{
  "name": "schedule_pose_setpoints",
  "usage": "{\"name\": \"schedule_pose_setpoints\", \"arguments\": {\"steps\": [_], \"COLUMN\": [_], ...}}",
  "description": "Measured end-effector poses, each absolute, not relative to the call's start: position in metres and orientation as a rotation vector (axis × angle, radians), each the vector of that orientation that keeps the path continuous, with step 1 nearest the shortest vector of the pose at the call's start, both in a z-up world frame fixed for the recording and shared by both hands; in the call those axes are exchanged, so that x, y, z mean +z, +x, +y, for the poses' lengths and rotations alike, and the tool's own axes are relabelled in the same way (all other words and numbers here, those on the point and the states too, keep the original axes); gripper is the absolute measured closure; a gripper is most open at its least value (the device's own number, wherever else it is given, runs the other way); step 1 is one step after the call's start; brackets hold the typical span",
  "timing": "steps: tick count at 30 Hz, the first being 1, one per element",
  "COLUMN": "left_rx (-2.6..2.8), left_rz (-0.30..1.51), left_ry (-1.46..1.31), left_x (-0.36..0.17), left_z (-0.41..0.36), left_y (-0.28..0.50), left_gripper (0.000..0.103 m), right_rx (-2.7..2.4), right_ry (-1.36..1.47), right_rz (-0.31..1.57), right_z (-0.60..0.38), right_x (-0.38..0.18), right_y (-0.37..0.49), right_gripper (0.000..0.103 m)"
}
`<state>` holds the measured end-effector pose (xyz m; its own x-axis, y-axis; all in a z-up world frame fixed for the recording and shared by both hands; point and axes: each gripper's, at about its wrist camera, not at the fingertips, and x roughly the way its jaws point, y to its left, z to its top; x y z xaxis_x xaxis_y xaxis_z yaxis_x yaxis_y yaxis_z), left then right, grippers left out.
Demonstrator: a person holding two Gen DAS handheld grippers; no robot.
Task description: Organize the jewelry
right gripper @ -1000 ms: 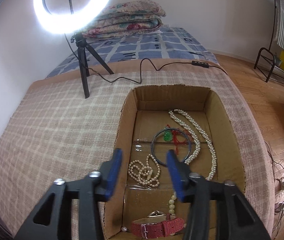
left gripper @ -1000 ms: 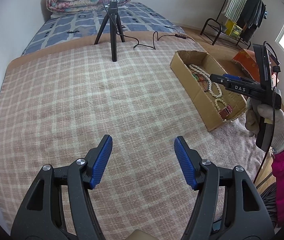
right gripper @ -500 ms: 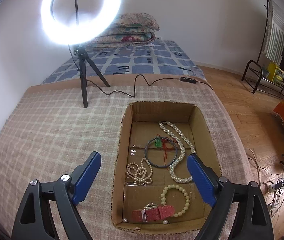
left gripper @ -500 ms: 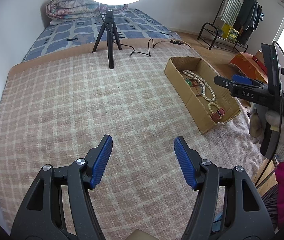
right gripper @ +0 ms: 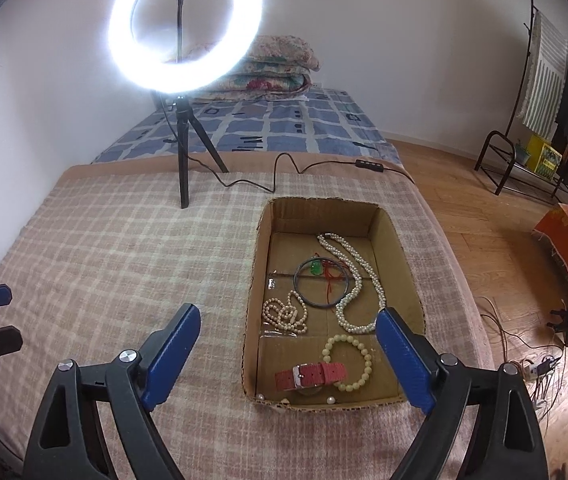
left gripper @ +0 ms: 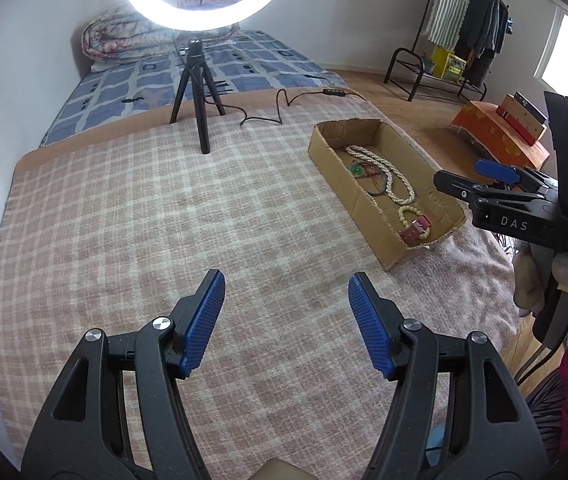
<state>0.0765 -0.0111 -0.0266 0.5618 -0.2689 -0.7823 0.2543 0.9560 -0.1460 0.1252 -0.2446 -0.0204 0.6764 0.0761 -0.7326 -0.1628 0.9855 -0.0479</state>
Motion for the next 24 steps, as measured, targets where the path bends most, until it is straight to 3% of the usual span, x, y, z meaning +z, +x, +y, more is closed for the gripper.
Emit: {"name": "schedule_pose_setpoints", "arguments": {"steps": [5, 9, 11, 24], "left_rx": [-0.321, -0.321, -0.322, -0.300], "left_rz": [0.884, 0.846, 0.834, 0.727], "left_ry": [0.007, 0.007, 0.019, 0.012], "left_x": [-0.021, -0.018, -0.018, -0.001], "left_z": [-0.026, -0.036, -0.042, -0.052], "left_y": [0.066, 0.056, 0.052, 0.023], "left_gripper": [0.037, 0.036, 0.028, 0.018], "right_rx": [0.096, 0.079, 0.071, 0.005], "right_ry": [-0.099, -0.096, -0.106, -0.094], "right_rz": [0.782, 0.748, 0.728, 0.636], "right_z": [-0.252, -0.255, -0.255, -0.275], "right_x": [-0.011, -0.002, 0.002, 0.018], "right_y": [0.103, 0.082, 0.072, 0.017], "right_gripper": [0.002, 0.001, 0.000, 0.000]}}
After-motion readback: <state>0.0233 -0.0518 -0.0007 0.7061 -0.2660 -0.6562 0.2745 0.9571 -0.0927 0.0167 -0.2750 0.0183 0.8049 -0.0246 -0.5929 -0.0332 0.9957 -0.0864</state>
